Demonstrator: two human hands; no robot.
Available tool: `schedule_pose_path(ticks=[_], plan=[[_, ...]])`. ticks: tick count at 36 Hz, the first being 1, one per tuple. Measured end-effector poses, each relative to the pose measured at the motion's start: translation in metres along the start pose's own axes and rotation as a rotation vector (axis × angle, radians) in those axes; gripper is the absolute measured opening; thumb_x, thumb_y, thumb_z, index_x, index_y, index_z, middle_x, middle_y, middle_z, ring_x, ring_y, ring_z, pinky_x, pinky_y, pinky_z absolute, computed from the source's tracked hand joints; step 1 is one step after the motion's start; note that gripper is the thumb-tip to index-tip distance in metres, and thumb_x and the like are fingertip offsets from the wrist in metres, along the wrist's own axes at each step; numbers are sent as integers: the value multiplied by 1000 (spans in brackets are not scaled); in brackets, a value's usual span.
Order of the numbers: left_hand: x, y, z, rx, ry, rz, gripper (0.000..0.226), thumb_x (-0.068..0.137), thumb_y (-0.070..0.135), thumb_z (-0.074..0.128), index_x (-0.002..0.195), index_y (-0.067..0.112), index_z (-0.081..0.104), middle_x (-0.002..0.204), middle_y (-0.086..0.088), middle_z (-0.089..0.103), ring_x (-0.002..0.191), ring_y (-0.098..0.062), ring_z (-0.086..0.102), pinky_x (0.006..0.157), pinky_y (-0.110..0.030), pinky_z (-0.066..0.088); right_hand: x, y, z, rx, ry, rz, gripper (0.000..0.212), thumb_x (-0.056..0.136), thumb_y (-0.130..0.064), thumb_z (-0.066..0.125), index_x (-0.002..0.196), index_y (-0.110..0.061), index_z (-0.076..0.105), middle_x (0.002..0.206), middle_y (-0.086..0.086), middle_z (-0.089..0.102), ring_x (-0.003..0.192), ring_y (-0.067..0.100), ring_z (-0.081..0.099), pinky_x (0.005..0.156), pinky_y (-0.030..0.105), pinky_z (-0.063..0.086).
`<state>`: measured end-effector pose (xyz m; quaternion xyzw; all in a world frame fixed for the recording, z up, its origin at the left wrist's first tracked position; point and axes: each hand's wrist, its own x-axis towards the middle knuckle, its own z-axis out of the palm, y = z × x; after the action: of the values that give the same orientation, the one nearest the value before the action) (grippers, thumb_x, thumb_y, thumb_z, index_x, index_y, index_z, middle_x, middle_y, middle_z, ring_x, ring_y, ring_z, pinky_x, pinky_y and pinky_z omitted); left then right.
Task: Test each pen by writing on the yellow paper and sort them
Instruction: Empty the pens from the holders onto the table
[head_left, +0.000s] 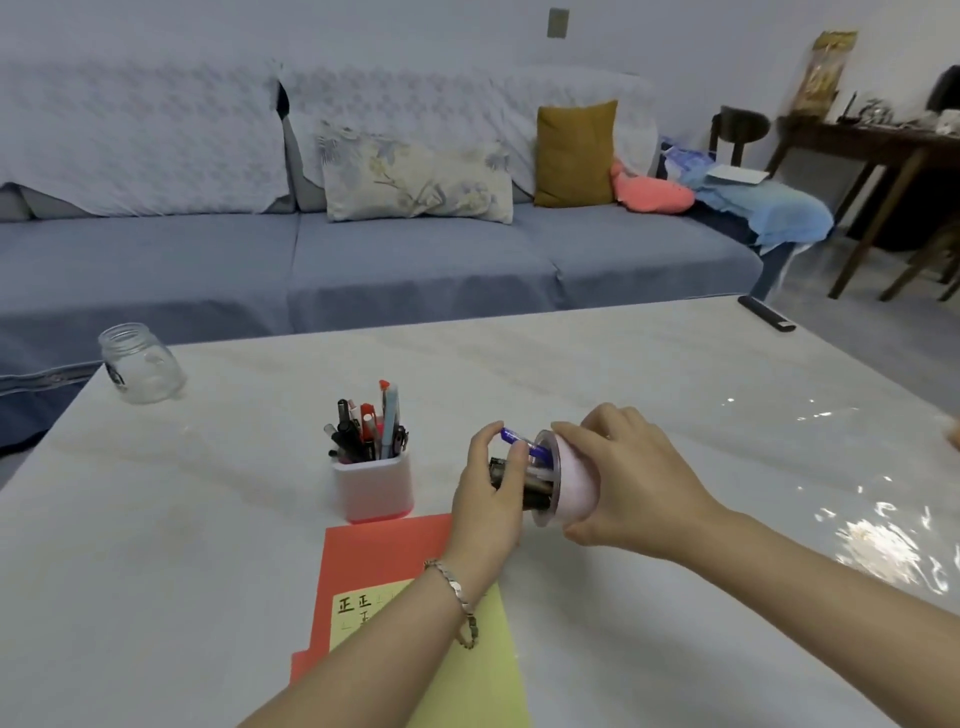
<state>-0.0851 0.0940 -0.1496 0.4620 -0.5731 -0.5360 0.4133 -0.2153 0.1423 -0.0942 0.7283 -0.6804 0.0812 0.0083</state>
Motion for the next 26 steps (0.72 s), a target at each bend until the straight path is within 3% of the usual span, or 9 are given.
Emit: schedule_pose_path(ticks=[5,10,14,17,20,23,25,26], plan=[[20,-18,1,14,104,14,9,92,34,50,97,25,48,74,-4,60,63,-14,57,52,-17,43,13,-1,13,-80,-13,-89,72,62,-40,67,129,-31,42,110,-3,40,102,19,38,77,25,25],[44,-41,4,31,174,-17,16,93,20,50,80,17,41,69,-5,52,58,-17,50,43,-15,36,32,13,29,-127,-57,-105,63,64,-34,67,123,-26,46,109,0,42,100,22,40,75,27,26],[69,-61,5,109,219,-85,16,93,18,49,82,12,39,63,-1,45,55,-14,42,45,-14,31,42,39,42,-215,-137,-41,60,70,-35,63,125,-24,43,114,1,41,106,23,39,82,28,27],[87,-66,13,140,165,-126,15,95,19,46,89,8,39,68,0,45,61,-16,44,47,-12,32,49,61,51,-222,-175,33,61,73,-39,61,128,-25,40,117,1,40,110,23,38,87,28,28],[100,-68,28,261,52,-76,13,95,20,47,100,8,45,92,-6,50,80,-19,47,59,-17,33,53,77,65,-231,-201,80,59,73,-40,61,126,-26,42,116,1,40,109,23,39,87,28,30],[102,-77,37,472,-148,0,41,95,26,48,131,9,39,129,-10,37,114,-19,43,92,-14,28,54,87,73,-226,-237,118,56,70,-38,64,121,-24,44,113,2,42,106,24,42,86,30,33],[101,-88,38,705,-274,50,57,95,40,41,144,20,21,152,-6,12,139,-19,16,110,-27,12,54,97,82,-271,-256,126,62,53,-41,77,107,-23,54,100,4,50,93,27,51,76,33,40],[99,-93,38,836,-336,67,62,93,52,33,146,27,10,155,0,-4,142,-18,-1,113,-35,2,53,103,88,-287,-225,109,66,36,-41,82,95,-22,59,87,4,52,80,27,54,66,33,43]])
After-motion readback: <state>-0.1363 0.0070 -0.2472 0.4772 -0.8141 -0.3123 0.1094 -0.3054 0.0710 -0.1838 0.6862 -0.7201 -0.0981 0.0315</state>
